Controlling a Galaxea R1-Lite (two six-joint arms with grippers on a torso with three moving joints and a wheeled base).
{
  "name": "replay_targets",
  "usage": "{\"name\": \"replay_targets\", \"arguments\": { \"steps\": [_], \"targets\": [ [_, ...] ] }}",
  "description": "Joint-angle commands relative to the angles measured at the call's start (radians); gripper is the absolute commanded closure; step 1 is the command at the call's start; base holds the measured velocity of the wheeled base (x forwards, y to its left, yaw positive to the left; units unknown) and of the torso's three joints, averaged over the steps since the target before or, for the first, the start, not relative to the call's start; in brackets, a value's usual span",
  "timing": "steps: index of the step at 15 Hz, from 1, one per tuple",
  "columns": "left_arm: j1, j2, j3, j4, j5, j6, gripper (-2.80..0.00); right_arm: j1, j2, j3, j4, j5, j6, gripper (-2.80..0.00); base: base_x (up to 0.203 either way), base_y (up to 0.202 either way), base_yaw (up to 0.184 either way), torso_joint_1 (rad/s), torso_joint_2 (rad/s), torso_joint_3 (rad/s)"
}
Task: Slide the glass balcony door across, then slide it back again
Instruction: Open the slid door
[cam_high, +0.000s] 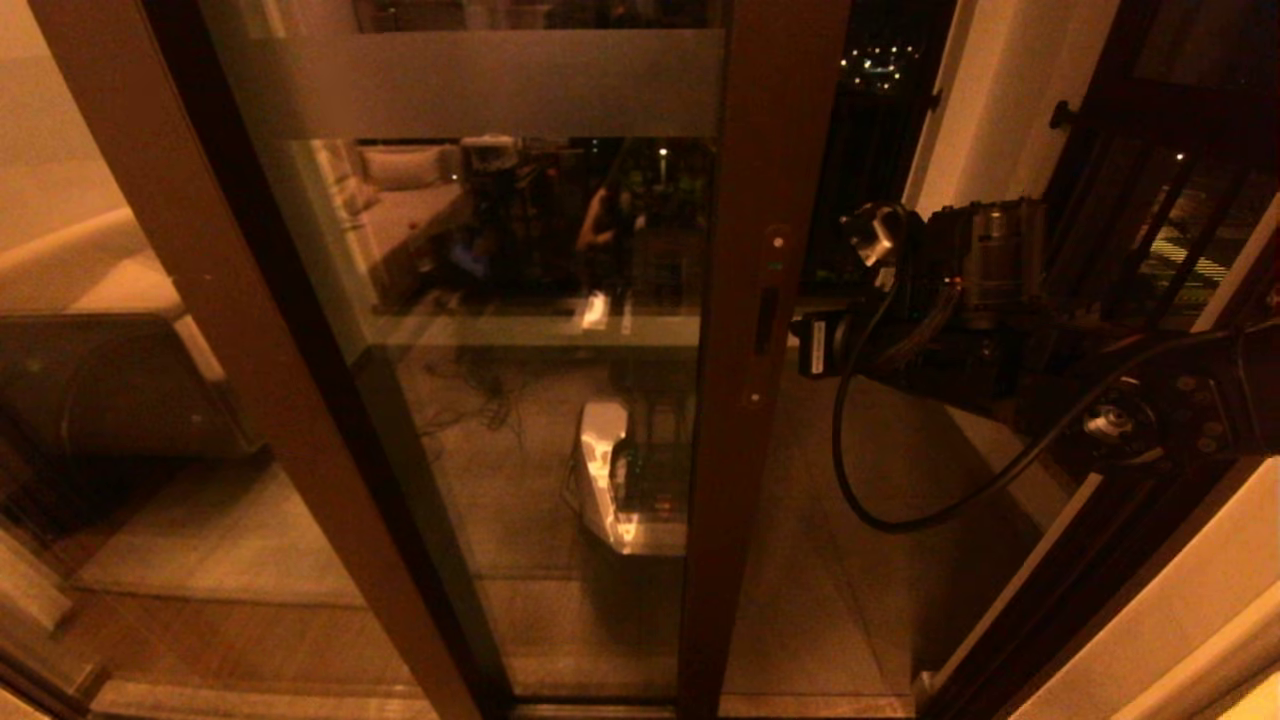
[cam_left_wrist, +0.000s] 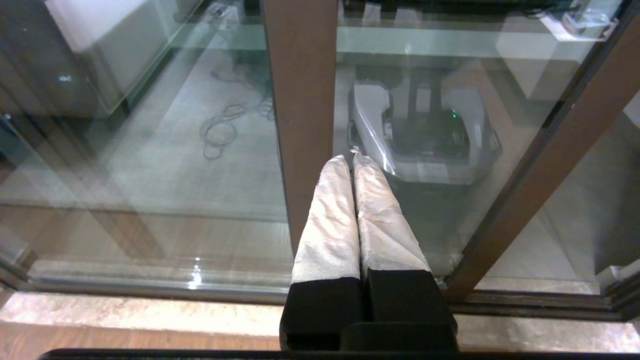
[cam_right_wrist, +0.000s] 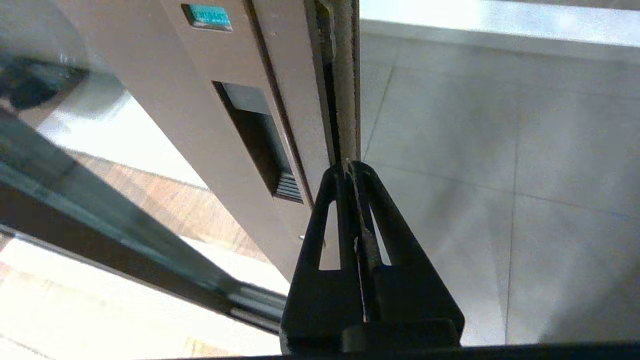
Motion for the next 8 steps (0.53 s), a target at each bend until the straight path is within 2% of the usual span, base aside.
{"name": "replay_targets", "arguments": {
  "steps": [1, 8],
  "targets": [
    [0.000, -0.001, 0.000, 0.000, 0.000, 0.000, 0.00, 0.024, 0.020, -0.002, -0.006, 0.002, 0.000, 0.00, 0.000, 0.000, 0.000, 0.000, 0.00, 0.000],
    [0.000, -0.001, -0.001, 0.000, 0.000, 0.000, 0.00, 0.046, -0.002, 0.003, -0.012, 0.005, 0.022, 0.00, 0.000, 0.000, 0.000, 0.000, 0.00, 0.000]
  ]
}}
